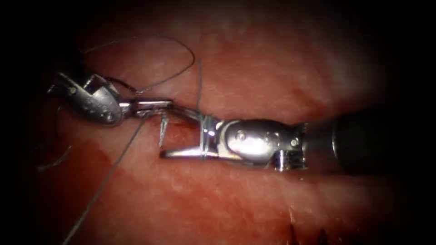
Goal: Wound Closure
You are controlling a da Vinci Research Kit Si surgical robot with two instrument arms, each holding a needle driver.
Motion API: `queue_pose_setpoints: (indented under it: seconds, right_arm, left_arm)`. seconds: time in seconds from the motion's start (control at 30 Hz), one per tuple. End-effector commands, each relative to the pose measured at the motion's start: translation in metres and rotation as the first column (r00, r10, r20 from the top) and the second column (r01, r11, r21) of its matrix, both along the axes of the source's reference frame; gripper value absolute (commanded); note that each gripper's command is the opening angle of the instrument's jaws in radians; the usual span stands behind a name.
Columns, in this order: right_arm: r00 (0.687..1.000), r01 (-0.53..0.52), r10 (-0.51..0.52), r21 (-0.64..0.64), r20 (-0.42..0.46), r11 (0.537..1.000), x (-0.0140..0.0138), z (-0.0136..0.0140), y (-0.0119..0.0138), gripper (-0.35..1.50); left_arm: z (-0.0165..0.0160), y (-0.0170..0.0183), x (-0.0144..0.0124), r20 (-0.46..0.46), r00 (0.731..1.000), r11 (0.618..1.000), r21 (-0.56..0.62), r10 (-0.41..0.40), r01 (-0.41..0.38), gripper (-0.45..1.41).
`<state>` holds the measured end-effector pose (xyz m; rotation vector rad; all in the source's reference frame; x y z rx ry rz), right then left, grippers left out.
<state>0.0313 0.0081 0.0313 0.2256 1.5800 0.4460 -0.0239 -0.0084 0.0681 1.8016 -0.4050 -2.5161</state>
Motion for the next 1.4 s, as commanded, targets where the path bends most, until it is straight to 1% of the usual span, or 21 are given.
queue_pose_setpoints:
  seconds: [0.03,0.27,0.33,0.4,0.53,0.8,0.83,0.93,1.13,1.27,1.4]
  right_arm:
    - [1.0,-0.012,0.012,0.013,0.002,1.0,0.0006,0.0006,-0.0008,1.03]
    - [0.995,-0.092,0.09,0.049,0.044,0.995,0.0002,0.0013,-0.0005,1.01]
    - [0.993,-0.108,0.105,0.055,0.056,0.993,0.0001,0.0013,-0.0004,1.01]
    - [0.985,-0.149,0.142,0.059,0.1,0.987,-0.0005,0.0017,-0.0002,1.01]
    - [0.975,-0.172,0.16,0.068,0.156,0.983,-0.001,0.0025,-0.0005,0.98]
    - [0.954,-0.242,0.221,0.085,0.203,0.967,-0.0013,0.0031,-0.0006,0.96]
    - [0.946,-0.262,0.239,0.082,0.219,0.962,-0.0017,0.0031,-0.0006,0.96]
    - [0.938,-0.281,0.256,0.085,0.232,0.956,-0.0021,0.0032,-0.0003,0.96]
    - [0.924,-0.31,0.28,0.081,0.259,0.947,-0.0027,0.0033,-0.0001,0.94]
    - [0.914,-0.332,0.301,0.074,0.272,0.941,-0.0027,0.0035,-0.0002,0.88]
    - [0.901,-0.349,0.306,0.095,0.308,0.932,-0.0026,0.0041,-0.0003,0.88]
  left_arm:
    - [0.0002,-0.0014,-0.0005,-0.002,1.0,1.0,0.003,0.003,-0.003,-0.45]
    - [-0.0018,-0.0046,-0.0014,-0.012,1.0,1.0,0.007,0.004,-0.004,-0.45]
    - [-0.0021,-0.005,-0.0015,-0.012,1.0,1.0,0.008,0.008,-0.008,-0.45]
    - [-0.0034,-0.0063,-0.0018,-0.01,1.0,1.0,0.013,0.014,-0.014,-0.45]
    - [-0.0047,-0.0074,-0.0022,-0.004,1.0,1.0,0.018,0.018,-0.018,-0.45]
    - [-0.0072,-0.0103,-0.003,0.005,1.0,0.999,0.021,0.028,-0.028,-0.45]
    - [-0.0082,-0.0108,-0.0031,0.006,1.0,0.999,0.025,0.028,-0.028,-0.45]
    - [-0.009,-0.0108,-0.0032,0.007,1.0,0.999,0.031,0.027,-0.027,-0.45]
    - [-0.01,-0.0092,-0.0031,0.014,0.999,0.998,0.046,0.03,-0.03,-0.45]
    - [-0.0099,-0.0079,-0.0032,0.013,1.0,0.998,0.052,0.026,-0.027,-0.45]
    - [-0.0092,-0.007,-0.0036,0.013,1.0,0.998,0.052,0.024,-0.025,-0.45]
